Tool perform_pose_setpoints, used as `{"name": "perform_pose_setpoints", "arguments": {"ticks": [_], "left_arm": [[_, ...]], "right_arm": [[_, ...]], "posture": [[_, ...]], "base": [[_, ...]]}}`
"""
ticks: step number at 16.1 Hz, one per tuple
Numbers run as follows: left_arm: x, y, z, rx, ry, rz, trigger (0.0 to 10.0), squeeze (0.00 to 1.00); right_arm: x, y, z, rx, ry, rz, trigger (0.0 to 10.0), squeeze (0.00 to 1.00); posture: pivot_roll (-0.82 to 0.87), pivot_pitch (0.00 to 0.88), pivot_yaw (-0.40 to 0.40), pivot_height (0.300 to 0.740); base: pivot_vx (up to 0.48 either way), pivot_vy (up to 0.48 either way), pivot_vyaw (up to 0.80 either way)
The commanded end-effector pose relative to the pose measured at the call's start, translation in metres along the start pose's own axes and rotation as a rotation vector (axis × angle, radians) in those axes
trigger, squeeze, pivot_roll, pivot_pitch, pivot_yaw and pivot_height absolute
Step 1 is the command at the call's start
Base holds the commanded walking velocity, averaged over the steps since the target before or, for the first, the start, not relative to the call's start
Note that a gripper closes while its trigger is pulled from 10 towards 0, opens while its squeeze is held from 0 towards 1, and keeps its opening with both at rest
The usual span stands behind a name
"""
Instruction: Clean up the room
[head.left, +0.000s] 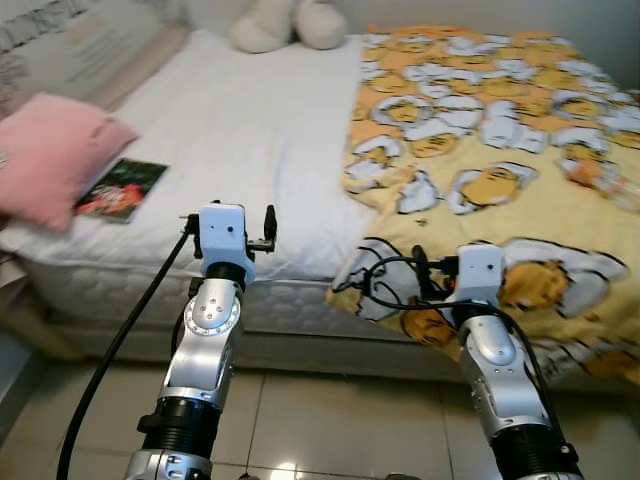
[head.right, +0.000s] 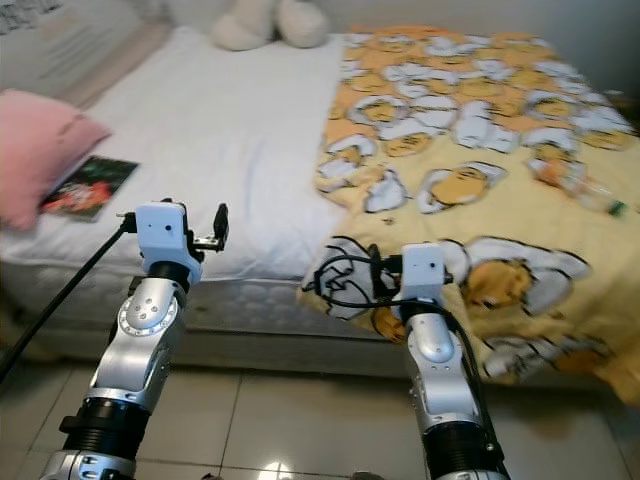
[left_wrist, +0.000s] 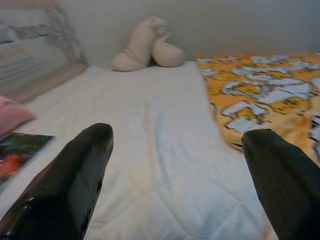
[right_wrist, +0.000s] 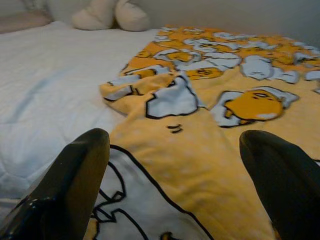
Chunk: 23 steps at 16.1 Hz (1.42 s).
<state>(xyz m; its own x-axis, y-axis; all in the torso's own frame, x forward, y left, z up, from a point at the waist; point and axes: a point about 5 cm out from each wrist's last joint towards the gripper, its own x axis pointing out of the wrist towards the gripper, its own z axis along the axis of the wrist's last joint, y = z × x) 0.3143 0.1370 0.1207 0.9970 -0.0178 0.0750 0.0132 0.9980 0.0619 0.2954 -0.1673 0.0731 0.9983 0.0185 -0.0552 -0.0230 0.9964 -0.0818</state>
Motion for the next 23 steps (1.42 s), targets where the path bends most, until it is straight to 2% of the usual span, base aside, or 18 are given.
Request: {"name": "perform_pose_setpoints", "arguments": {"ticks": [1,7,13,15,17,20,23], "left_arm": [[0.002,0.0,0.0,-0.01,0.003,-0.003,10.0,0.0],[0.004,0.001,-0.004,-0.024,0.02,0.017,10.0,0.0],[0.01,-0.001,-0.001,-0.033,-0.002,0.001,10.0,0.0],[0.01,-0.004,0.0,-0.058,-0.009,-0.022,10.0,0.0],[0.012,-0.008,0.003,-0.04,-0.025,-0.05,10.0,0.0],[0.016,-0.009,0.006,0.001,-0.035,-0.081,10.0,0.0],[0.016,-0.007,0.008,-0.028,-0.052,-0.059,10.0,0.0]], "right_arm": [[0.001,-0.003,0.0,-0.019,0.0,-0.001,10.0,0.0],[0.003,-0.006,-0.002,-0.039,0.016,0.013,10.0,0.0],[0.006,-0.009,0.001,-0.028,0.004,-0.006,10.0,0.0],[0.004,-0.008,-0.001,-0.023,0.006,-0.014,10.0,0.0],[0.001,-0.008,-0.003,-0.026,0.004,-0.017,10.0,0.0],[0.002,-0.007,0.0,-0.017,-0.016,-0.025,10.0,0.0],[0.004,-0.007,0.0,-0.009,-0.021,-0.03,10.0,0.0]], "posture": [[-0.1,0.0,0.054,0.74],[-0.1,0.0,0.027,0.74],[-0.12,0.0,0.037,0.74],[-0.12,0.0,0.04,0.74],[-0.13,0.0,0.045,0.74],[-0.13,0.0,0.061,0.74],[-0.12,0.0,0.06,0.74]], "base": [[0.0,0.0,-0.69],[0.0,0.0,-0.69],[0.0,0.0,-0.69],[0.0,0.452,-0.69],[0.124,0.418,-0.72],[0.323,0.355,0.0],[0.368,0.307,0.0]]}}
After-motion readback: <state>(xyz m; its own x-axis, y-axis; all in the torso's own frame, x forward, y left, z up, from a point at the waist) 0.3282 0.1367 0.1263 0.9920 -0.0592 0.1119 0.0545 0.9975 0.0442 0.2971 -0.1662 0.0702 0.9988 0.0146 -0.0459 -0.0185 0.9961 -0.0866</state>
